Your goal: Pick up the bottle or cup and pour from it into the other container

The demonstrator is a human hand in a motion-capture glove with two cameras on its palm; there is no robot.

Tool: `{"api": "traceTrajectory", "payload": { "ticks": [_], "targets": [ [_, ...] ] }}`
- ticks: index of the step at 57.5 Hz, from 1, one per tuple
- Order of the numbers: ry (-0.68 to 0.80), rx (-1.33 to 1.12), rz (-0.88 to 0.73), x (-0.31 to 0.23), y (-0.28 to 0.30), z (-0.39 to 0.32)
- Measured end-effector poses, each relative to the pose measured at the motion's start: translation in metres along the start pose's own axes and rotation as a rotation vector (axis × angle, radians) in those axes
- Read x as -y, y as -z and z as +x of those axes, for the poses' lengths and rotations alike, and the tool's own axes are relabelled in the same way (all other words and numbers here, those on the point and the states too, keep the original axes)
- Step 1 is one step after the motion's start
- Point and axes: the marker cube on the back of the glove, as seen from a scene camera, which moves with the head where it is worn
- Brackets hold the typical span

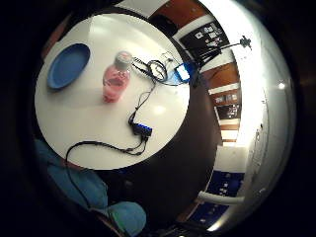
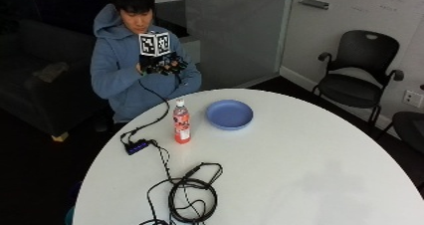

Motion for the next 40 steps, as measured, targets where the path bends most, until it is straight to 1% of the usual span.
{"api": "traceTrajectory", "payload": {
  "ticks": [7, 14, 24, 40],
  "targets": [
    [-0.047, 0.024, 0.016, -0.012, 0.0, 0.032],
    [-0.071, 0.101, 0.061, -0.02, -0.003, 0.06],
    [-0.074, 0.281, 0.124, -0.024, -0.022, 0.096],
    [-0.143, 0.606, 0.237, -0.019, -0.067, 0.151]
  ]
}}
